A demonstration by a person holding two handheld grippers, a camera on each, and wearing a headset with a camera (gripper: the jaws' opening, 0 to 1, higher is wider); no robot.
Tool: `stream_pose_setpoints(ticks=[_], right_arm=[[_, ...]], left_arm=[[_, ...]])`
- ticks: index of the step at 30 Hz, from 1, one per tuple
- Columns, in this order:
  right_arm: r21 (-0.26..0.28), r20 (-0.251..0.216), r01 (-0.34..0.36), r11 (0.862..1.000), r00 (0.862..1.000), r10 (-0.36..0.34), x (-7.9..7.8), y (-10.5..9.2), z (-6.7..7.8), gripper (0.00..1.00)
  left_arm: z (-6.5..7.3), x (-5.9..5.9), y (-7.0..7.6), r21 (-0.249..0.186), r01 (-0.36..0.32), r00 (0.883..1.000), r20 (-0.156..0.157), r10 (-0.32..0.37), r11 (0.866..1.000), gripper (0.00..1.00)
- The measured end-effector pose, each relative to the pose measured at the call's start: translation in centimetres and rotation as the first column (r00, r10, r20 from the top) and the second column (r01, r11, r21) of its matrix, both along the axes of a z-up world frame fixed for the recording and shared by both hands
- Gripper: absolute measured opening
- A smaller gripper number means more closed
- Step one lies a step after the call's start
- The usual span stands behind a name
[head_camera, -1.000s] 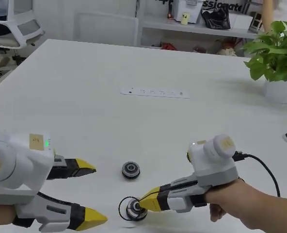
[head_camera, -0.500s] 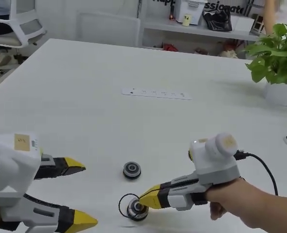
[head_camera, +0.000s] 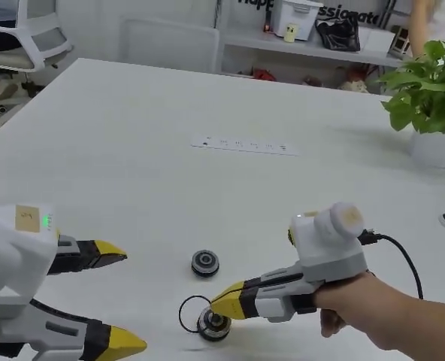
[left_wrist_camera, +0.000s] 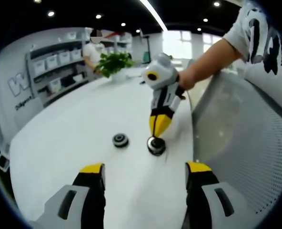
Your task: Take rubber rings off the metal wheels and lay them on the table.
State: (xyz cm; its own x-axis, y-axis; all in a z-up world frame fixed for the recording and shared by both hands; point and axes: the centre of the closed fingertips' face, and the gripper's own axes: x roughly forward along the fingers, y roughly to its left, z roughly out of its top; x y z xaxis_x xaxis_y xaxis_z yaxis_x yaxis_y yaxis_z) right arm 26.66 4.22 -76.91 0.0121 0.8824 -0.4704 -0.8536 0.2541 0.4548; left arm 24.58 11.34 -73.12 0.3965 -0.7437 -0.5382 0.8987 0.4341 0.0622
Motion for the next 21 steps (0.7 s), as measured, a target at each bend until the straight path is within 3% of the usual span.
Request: stream_pose_setpoints(ticks=[21], right_arm=[[0.000, 0.010, -0.016, 1.000, 1.000, 0.016, 0.0, 2.5, 0.0, 0.00]], left_arm=[[0.2, -0.1, 0.9, 0.002, -0.018, 1.000, 0.009, 0.018, 1.000, 0.72]])
